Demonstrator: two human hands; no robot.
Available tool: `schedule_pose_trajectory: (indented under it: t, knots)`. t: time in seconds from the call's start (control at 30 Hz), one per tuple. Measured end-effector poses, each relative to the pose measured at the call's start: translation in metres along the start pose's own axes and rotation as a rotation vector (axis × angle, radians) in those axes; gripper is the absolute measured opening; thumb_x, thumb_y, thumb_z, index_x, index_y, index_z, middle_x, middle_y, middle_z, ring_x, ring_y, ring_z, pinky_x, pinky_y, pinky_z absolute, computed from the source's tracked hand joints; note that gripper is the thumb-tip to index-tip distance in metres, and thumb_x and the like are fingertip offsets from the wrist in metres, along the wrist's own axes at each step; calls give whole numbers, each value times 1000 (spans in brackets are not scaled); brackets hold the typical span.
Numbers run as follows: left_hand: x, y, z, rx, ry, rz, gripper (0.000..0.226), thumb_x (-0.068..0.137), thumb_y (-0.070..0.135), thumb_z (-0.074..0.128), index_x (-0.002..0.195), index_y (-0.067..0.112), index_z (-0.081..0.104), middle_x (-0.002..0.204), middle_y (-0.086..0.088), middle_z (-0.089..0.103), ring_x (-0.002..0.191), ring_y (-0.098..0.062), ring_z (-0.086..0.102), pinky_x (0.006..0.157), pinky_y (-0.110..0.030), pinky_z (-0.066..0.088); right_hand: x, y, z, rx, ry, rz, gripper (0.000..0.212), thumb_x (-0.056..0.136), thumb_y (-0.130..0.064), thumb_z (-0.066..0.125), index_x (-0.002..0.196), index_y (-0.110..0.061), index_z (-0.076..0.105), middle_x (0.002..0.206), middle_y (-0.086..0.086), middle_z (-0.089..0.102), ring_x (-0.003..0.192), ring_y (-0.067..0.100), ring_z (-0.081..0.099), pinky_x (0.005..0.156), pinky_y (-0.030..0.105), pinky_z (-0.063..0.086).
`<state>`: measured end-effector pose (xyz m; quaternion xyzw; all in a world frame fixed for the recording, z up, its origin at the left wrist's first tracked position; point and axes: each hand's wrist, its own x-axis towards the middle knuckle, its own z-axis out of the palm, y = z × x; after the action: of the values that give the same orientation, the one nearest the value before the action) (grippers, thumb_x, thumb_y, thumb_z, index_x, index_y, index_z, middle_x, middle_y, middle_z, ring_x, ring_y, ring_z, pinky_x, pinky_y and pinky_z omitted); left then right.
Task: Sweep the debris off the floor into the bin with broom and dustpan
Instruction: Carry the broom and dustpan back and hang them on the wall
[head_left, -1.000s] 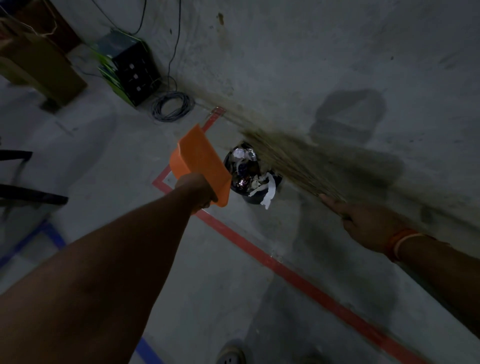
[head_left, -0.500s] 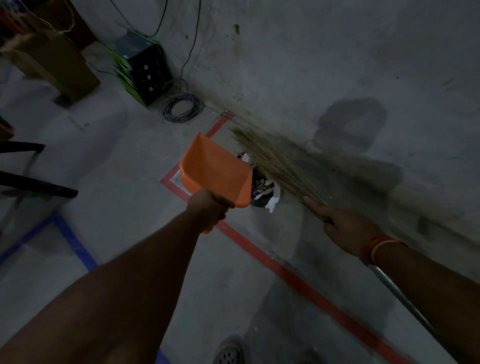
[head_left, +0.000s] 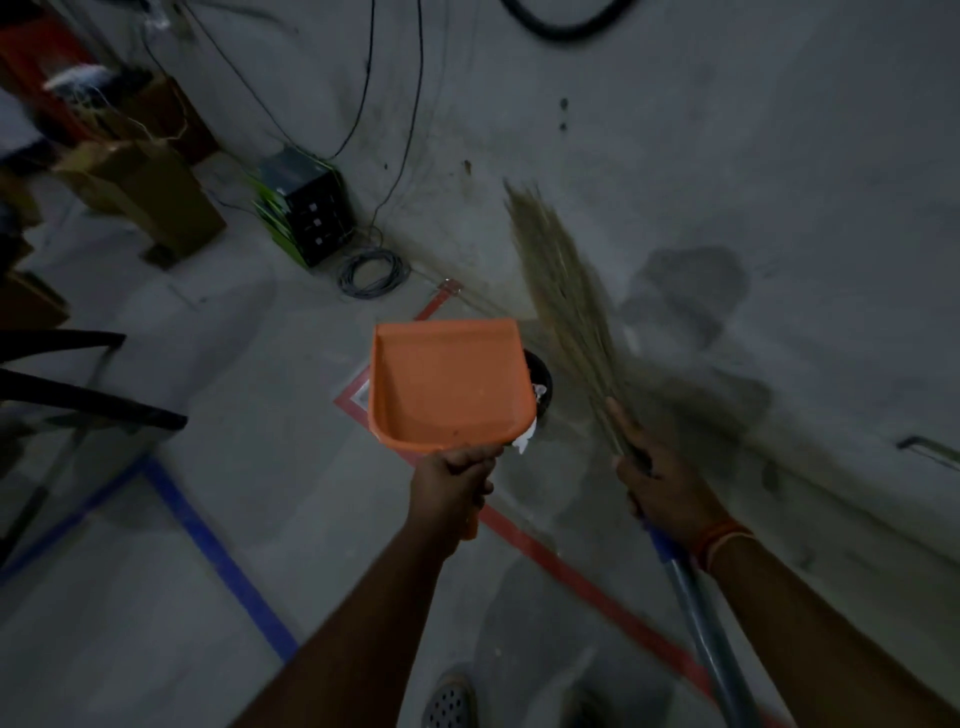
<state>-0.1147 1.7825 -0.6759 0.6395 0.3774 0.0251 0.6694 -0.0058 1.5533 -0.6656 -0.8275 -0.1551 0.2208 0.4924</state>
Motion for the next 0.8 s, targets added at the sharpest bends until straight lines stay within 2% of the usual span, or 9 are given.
schedule_pose_trajectory:
  t: [0.13, 0.2, 0.3, 0.37, 0.4, 0.47, 0.53, 0.67, 0.8]
  knots:
    - [-64, 23, 5, -8, 50, 28, 17, 93, 6, 64, 102, 10, 78, 57, -5, 61, 44, -11, 50, 39, -22, 36, -44, -39, -46, -31, -2, -18, 67, 98, -15, 46, 135, -68, 28, 75, 24, 63, 57, 23, 54, 56, 44, 56]
    - [-90, 34, 10, -25, 59, 40, 16, 93, 8, 65, 101, 13, 78, 58, -7, 60, 44, -15, 48, 40, -22, 34, -62, -55, -67, -39, -3, -41, 66, 98, -15, 47, 136, -66, 28, 73, 22, 62, 55, 23, 54, 55, 45, 56]
    - [-125, 50, 21, -87, 33, 73, 18, 94, 8, 63, 100, 16, 78, 60, -9, 58, 45, -17, 44, 44, -21, 32, -90, -71, -94, -21, 8, -75, 64, 99, -16, 48, 138, -63, 30, 75, 25, 59, 54, 21, 53, 52, 38, 54]
    - [-147, 61, 29, -112, 5, 85, 18, 94, 7, 62, 102, 12, 77, 60, -9, 56, 45, -16, 42, 45, -20, 29, -112, -79, -110, -44, 21, -96, 62, 100, -18, 48, 138, -63, 29, 74, 19, 59, 54, 16, 55, 52, 36, 55]
    - [-158, 65, 33, -114, -9, 90, 18, 95, 6, 61, 103, 11, 76, 60, -9, 55, 45, -16, 41, 46, -19, 28, -123, -82, -117, -64, 32, -114, 62, 100, -19, 48, 138, -63, 28, 78, 20, 63, 54, 14, 55, 54, 38, 56]
    - [-178, 70, 39, -109, -40, 114, 18, 95, 7, 61, 103, 11, 77, 60, -9, 54, 44, -15, 39, 45, -18, 26, -144, -88, -131, -95, 74, -164, 62, 100, -18, 49, 140, -61, 28, 100, 26, 67, 56, 18, 57, 58, 42, 58]
    - [-199, 75, 44, -79, -76, 157, 19, 95, 6, 61, 103, 11, 77, 58, -6, 55, 43, -12, 40, 42, -16, 26, -168, -91, -144, -109, 151, -203, 61, 100, -17, 50, 141, -57, 30, 112, 21, 67, 58, 24, 60, 59, 42, 59]
    - [-238, 75, 53, -42, -150, 229, 19, 94, -1, 59, 105, 1, 75, 53, 5, 60, 41, -4, 46, 35, -15, 30, -221, -95, -163, -59, 294, -242, 56, 99, -15, 51, 141, -51, 38, 117, 0, 64, 62, 21, 60, 59, 40, 57]
    - [-277, 69, 59, -5, -243, 294, 16, 93, -1, 61, 103, -2, 74, 53, 2, 60, 40, -5, 46, 35, -16, 32, -281, -102, -171, -18, 414, -300, 54, 100, -10, 50, 140, -45, 44, 115, 4, 61, 62, 22, 59, 59, 40, 57]
